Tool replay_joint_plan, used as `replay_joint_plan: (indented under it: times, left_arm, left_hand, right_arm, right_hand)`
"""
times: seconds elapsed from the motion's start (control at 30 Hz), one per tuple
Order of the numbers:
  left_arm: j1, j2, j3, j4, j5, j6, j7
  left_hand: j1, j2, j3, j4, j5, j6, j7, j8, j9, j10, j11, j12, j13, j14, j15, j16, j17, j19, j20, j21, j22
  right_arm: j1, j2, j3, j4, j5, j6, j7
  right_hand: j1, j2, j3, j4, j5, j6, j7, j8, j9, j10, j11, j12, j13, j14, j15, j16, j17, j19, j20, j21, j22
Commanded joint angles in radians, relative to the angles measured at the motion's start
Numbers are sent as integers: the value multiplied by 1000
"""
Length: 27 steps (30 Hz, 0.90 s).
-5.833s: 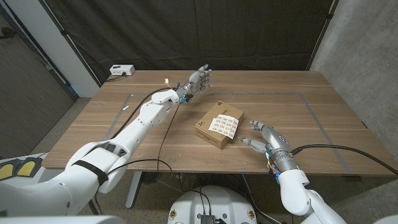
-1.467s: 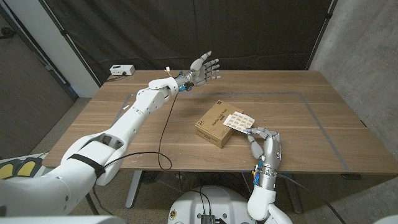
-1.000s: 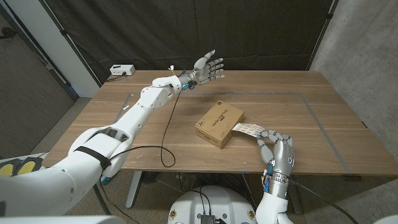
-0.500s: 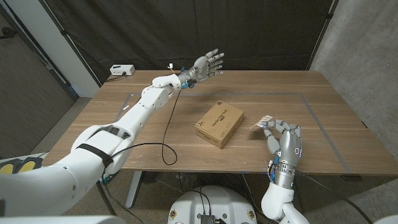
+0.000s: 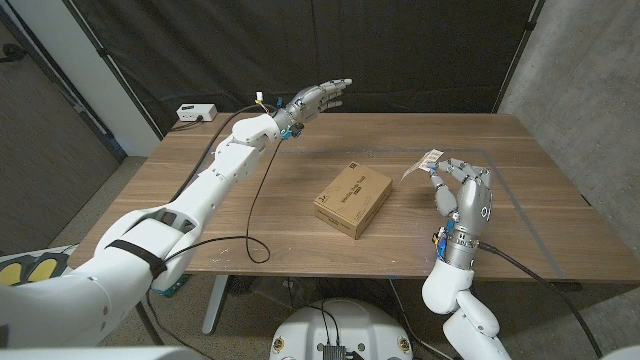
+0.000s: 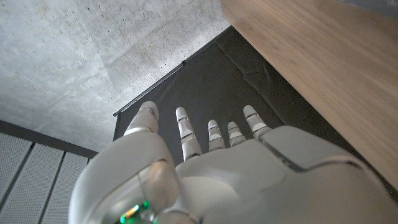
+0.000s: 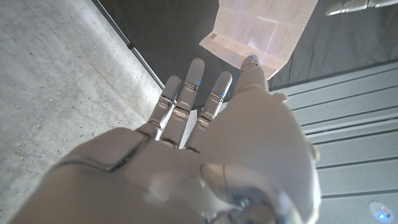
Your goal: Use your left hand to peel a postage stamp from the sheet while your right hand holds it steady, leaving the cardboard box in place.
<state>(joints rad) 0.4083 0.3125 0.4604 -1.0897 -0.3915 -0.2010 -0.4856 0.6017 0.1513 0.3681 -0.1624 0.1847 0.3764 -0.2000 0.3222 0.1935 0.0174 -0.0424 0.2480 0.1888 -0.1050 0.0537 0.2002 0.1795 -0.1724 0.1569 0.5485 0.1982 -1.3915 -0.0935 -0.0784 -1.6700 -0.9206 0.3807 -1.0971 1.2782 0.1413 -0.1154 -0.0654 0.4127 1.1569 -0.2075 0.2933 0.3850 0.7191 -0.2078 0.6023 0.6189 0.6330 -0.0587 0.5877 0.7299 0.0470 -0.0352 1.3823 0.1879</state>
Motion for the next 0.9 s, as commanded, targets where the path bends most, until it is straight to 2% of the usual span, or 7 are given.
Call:
replay_joint_plan:
  times: [0.03, 0.13, 0.43, 0.6, 0.67, 0.73, 0.9]
  left_arm:
    - [26, 65, 21, -68, 108, -114, 90]
    - [24, 69, 26, -66, 119, -126, 100]
    - [-8, 76, 61, -28, 177, -197, 107]
    - [-28, 77, 80, -9, 218, -242, 127]
    - [-38, 75, 88, 0, 238, -268, 137]
    - [-50, 74, 97, 11, 260, -298, 149]
    - [-84, 70, 124, 45, 315, -379, 171]
  left_hand:
    - [35, -4, 16, -8, -3, 29, 1, 8, 1, 18, -8, 5, 4, 16, -2, 10, 2, -41, 8, 9, 5]
    - [56, -6, 23, -11, -3, 37, 3, 7, 2, 23, -6, 4, 4, 9, 2, 5, 1, -35, 12, 10, 4]
    - [115, -21, 40, -17, -4, 64, -13, 5, 3, 38, -11, -1, 4, 15, 2, 1, 0, -23, 17, 11, 2]
    - [137, -38, 39, -13, -3, 77, -15, 2, 3, 40, -3, -6, 4, 18, 7, 0, 1, -17, 26, 10, 1]
    - [149, -51, 37, -13, -2, 94, -16, 5, 4, 47, -13, -7, 4, 20, 2, 0, 1, -14, 21, 10, 1]
    - [164, -63, 35, -12, 0, 104, -19, 4, 4, 47, -4, -10, 4, 25, 14, 0, 1, -7, 35, 10, 0]
    - [209, -105, 24, -15, 11, 142, -19, 7, 6, 61, -24, -13, 5, 39, 2, 1, 1, 10, 31, 9, -2]
  right_arm:
    - [96, -31, -34, 48, 297, 148, 93]
    - [107, -37, -45, 58, 367, 174, 124]
    - [124, -78, -74, 58, 599, 224, 266]
    - [126, -111, -83, 41, 661, 213, 327]
    - [127, -123, -85, 32, 674, 203, 346]
    - [126, -138, -88, 22, 696, 195, 373]
    - [138, -162, -94, 18, 726, 190, 410]
  right_hand:
    - [7, 6, -12, 6, -2, 12, 0, -10, -3, 13, -4, -9, 7, -5, -176, -7, 4, 10, -146, -11, 3]
    - [8, 6, -18, 9, 0, 13, 0, -15, 0, 16, -4, -16, 11, -5, -176, -10, 7, 10, -147, -15, 4]
    - [12, 8, -23, 13, 4, 18, 1, -20, 1, 20, -4, -25, 16, -9, -175, -17, 5, 6, -140, -15, 6]
    - [15, 8, -26, 15, 8, 18, 0, -26, 0, 25, -5, -32, 18, -8, -175, -19, 4, 5, -138, -12, 7]
    - [17, 8, -27, 15, 10, 19, 0, -29, -2, 26, -5, -35, 19, -8, -175, -21, 3, 6, -133, -10, 7]
    - [18, 7, -28, 15, 12, 21, 1, -31, -3, 28, -5, -37, 20, -9, -175, -22, 2, 7, -128, -8, 7]
    - [20, 2, -30, 13, 25, 32, 3, -36, -16, 37, -6, -47, 12, -13, -175, -33, -11, 1, -98, -4, 6]
